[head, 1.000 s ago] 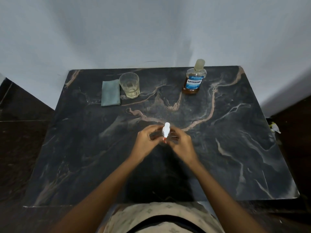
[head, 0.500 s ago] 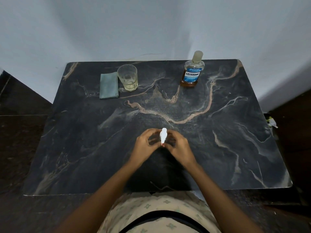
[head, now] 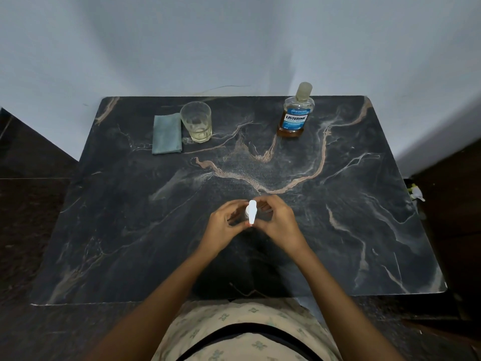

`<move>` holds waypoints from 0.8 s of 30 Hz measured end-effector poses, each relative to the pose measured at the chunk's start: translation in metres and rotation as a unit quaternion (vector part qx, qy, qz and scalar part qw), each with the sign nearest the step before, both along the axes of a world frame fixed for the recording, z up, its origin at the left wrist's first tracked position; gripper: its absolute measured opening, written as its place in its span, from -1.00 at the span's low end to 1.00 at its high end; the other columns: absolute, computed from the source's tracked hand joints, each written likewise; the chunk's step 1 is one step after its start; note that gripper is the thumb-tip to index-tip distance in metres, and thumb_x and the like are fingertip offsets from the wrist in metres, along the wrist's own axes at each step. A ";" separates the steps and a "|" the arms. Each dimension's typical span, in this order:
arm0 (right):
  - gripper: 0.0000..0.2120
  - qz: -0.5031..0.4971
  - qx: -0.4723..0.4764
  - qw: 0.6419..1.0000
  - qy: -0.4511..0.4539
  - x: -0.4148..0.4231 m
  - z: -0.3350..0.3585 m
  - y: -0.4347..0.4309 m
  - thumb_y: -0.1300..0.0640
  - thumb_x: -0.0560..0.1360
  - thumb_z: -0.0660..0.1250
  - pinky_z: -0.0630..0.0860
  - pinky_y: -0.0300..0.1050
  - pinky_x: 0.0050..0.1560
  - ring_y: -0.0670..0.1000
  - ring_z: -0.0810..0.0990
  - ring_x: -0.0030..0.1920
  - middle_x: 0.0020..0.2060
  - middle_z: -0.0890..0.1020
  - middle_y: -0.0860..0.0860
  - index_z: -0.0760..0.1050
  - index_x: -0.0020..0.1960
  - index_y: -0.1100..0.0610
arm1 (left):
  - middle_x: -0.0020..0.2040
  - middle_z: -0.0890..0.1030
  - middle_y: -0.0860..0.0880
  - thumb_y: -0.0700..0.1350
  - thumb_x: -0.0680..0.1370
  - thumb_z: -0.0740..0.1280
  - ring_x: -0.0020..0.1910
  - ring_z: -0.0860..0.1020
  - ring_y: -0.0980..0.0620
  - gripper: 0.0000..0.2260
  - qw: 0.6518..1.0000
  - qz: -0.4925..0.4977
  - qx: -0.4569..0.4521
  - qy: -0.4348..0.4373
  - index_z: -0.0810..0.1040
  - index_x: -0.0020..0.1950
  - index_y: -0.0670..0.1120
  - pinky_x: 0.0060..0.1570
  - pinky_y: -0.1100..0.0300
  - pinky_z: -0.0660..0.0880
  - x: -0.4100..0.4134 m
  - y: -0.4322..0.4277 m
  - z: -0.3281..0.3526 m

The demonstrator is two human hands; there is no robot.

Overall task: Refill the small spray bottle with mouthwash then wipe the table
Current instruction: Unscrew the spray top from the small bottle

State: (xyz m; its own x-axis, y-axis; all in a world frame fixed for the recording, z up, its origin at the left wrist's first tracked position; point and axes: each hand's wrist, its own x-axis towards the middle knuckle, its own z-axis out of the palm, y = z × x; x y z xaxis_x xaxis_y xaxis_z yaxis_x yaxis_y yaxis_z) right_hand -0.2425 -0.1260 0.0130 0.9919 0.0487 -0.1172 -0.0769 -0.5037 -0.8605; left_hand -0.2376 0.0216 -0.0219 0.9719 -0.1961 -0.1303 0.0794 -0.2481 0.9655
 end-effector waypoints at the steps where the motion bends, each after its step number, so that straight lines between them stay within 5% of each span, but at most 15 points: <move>1: -0.67 -0.003 -0.004 1.000 -0.008 0.001 0.000 0.004 0.30 0.27 0.50 0.36 -0.51 -0.14 -0.18 0.45 -0.17 -0.15 0.49 -0.05 0.52 0.00 0.19 | 0.04 0.60 -0.01 -0.35 0.34 0.44 0.02 0.58 0.18 -0.61 1.000 0.000 -0.001 0.002 0.54 0.09 -0.04 0.08 0.32 0.49 -0.001 0.000 0.001; 8: -0.82 -0.028 -0.004 0.999 -0.031 0.004 -0.005 0.010 0.36 0.27 0.47 0.40 -0.43 -0.28 -0.16 0.45 -0.30 -0.25 0.52 0.01 0.55 -0.17 0.23 | -0.05 0.64 0.06 -0.34 0.35 0.43 -0.04 0.62 0.17 -0.56 1.000 -0.003 0.007 0.007 0.52 0.07 0.13 0.05 0.27 0.52 -0.002 0.000 0.002; 13: -0.83 0.013 0.045 0.998 -0.030 0.006 -0.001 0.003 0.34 0.27 0.49 0.40 -0.47 -0.21 -0.27 0.52 -0.23 -0.25 0.57 -0.03 0.61 -0.15 0.23 | 0.01 0.60 0.04 -0.36 0.34 0.43 -0.04 0.56 0.35 -0.52 1.000 -0.010 0.000 0.018 0.46 0.16 0.04 0.07 0.43 0.44 -0.001 -0.001 0.002; 20: -0.43 -0.012 0.200 0.977 0.074 0.000 -0.002 -0.001 0.45 0.32 0.40 0.41 -0.32 0.16 -0.06 0.54 0.11 0.00 0.61 0.00 0.39 0.09 -0.13 | 0.11 0.59 -0.06 -0.31 0.34 0.46 0.07 0.56 0.20 -0.54 0.999 -0.004 -0.004 0.037 0.49 0.21 -0.13 0.19 0.31 0.43 -0.001 0.001 -0.001; 24: -0.51 -0.079 0.144 0.985 0.054 -0.003 -0.008 0.009 0.31 0.24 0.53 0.38 -0.48 -0.04 -0.07 0.49 -0.03 -0.03 0.52 0.00 0.38 0.03 0.02 | 0.02 0.61 0.02 -0.36 0.36 0.42 -0.02 0.58 0.28 -0.57 0.999 -0.007 -0.015 0.032 0.49 0.15 -0.03 0.08 0.37 0.48 -0.002 0.000 0.003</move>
